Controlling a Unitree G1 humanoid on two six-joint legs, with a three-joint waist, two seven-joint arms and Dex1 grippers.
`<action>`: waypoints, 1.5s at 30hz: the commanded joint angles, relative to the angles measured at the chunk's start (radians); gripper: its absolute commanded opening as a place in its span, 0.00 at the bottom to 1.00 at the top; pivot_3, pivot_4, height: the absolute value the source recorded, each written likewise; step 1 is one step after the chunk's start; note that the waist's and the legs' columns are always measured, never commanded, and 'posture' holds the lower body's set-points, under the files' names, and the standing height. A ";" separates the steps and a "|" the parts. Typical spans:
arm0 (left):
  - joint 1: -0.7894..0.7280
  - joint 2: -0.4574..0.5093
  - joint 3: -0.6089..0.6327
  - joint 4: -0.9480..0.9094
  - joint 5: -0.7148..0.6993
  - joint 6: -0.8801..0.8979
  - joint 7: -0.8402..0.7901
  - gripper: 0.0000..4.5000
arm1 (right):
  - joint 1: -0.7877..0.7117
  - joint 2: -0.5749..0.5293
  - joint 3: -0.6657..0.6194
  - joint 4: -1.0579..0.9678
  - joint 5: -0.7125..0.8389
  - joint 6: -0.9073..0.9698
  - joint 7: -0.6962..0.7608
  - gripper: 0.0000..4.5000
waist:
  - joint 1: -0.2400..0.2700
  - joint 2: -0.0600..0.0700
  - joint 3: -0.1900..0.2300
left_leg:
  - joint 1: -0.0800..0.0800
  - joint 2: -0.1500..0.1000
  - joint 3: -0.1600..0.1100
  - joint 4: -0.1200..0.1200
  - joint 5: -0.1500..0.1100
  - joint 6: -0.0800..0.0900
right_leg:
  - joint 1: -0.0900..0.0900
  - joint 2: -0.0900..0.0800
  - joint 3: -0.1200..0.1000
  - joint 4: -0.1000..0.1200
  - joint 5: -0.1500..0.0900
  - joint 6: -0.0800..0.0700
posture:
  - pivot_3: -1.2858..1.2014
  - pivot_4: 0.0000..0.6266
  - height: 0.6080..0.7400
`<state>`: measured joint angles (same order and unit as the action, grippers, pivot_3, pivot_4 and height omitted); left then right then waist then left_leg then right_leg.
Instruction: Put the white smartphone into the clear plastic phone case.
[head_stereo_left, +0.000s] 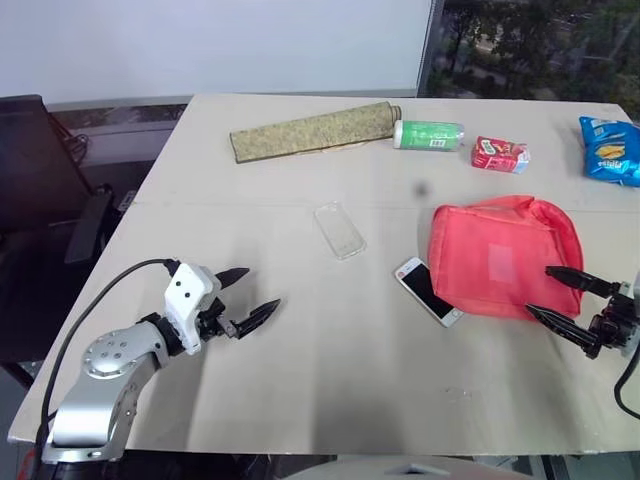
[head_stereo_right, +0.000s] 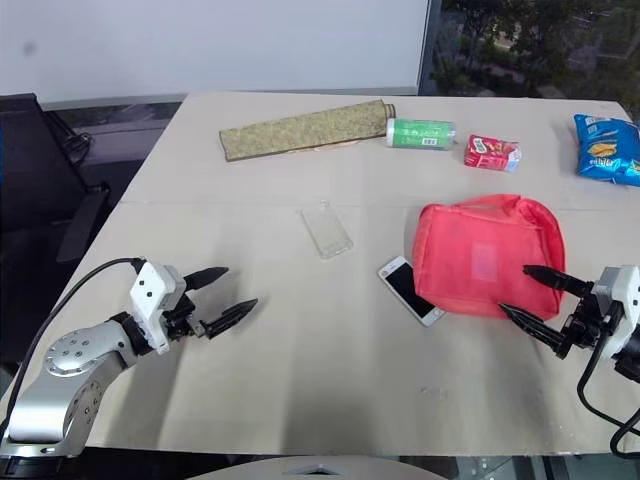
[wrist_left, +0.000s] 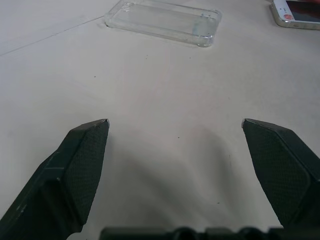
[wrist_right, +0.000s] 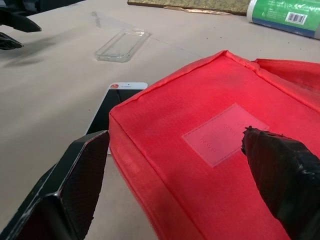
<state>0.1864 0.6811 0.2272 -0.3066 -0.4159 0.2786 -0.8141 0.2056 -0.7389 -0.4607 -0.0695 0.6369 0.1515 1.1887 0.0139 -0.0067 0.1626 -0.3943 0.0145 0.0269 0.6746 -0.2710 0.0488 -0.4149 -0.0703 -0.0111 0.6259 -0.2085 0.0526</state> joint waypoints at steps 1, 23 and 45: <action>0.009 -0.005 0.018 -0.015 -0.003 -0.040 -0.015 1.00 | 0.068 -0.021 -0.106 0.079 -0.012 -0.057 0.036 1.00 | 0.000 0.000 0.000 | 0.000 0.000 0.000 0.000 0.000 0.000 | 0.000 0.000 0.000 0.000 0.000 0.000 | 0.52 0.24 1.00; 0.001 -0.026 0.005 0.048 0.011 -0.106 -0.053 1.00 | 0.047 -0.007 -0.131 0.164 -0.017 0.081 -0.176 1.00 | -0.001 0.000 0.000 | 0.001 -0.002 0.001 -0.001 0.000 0.001 | 0.000 -0.001 0.003 -0.001 0.000 0.000 | 0.52 0.24 1.00; -0.003 0.028 0.038 -0.085 -0.167 -0.044 -0.194 1.00 | -0.126 -0.012 0.025 0.079 -0.076 0.371 -0.321 0.01 | -0.005 -0.004 -0.002 | 0.001 -0.001 0.001 -0.001 0.000 0.001 | -0.001 0.001 0.003 0.000 0.000 0.000 | 0.52 0.24 1.00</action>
<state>0.1817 0.7005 0.2366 -0.3435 -0.5559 0.2377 -1.0023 0.0992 -0.7574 -0.4329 0.0351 0.5377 0.5196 0.8660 0.0091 -0.0105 0.1602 -0.3930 0.0132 0.0277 0.6736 -0.2714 0.0495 -0.4155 -0.0692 -0.0080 0.6256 -0.2085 0.0528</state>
